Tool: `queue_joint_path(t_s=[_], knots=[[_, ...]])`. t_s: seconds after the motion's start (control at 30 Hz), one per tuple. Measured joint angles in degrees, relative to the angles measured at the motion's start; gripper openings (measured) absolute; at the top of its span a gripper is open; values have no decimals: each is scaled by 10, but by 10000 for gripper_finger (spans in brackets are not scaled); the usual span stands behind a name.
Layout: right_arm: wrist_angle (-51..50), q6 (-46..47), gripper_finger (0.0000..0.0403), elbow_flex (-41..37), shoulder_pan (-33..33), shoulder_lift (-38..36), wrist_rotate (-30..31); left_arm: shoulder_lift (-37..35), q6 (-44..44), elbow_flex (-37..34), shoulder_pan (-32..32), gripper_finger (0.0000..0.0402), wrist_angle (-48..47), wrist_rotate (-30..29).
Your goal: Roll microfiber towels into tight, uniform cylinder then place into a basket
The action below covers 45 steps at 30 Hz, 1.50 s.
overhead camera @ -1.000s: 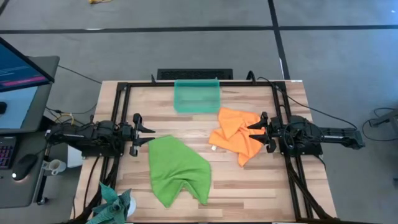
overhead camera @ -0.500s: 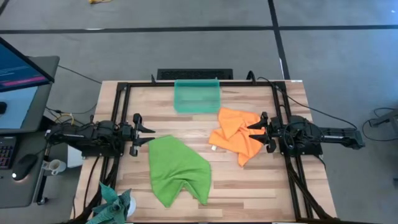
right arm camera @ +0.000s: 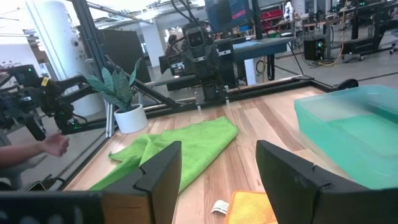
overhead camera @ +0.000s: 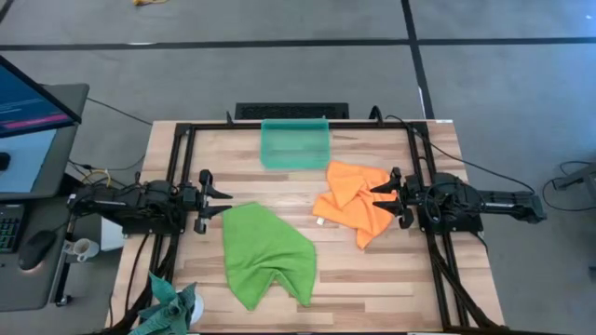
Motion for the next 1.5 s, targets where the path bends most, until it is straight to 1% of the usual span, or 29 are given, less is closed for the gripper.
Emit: queue_joint_path(t_s=[0.5, 1.07, 1.23, 1.5], knots=[[2, 1, 228, 0, 9, 0, 0, 0, 0, 0, 0, 118, 0, 0], [4, 11, 228, 0, 74, 0, 1, 0, 0, 0, 0, 118, 0, -2], [9, -1, 228, 0, 77, 0, 27, 0, 0, 0, 0, 118, 0, -3], [10, 5, 228, 0, 77, 0, 30, 0, 0, 0, 0, 118, 1, -4]])
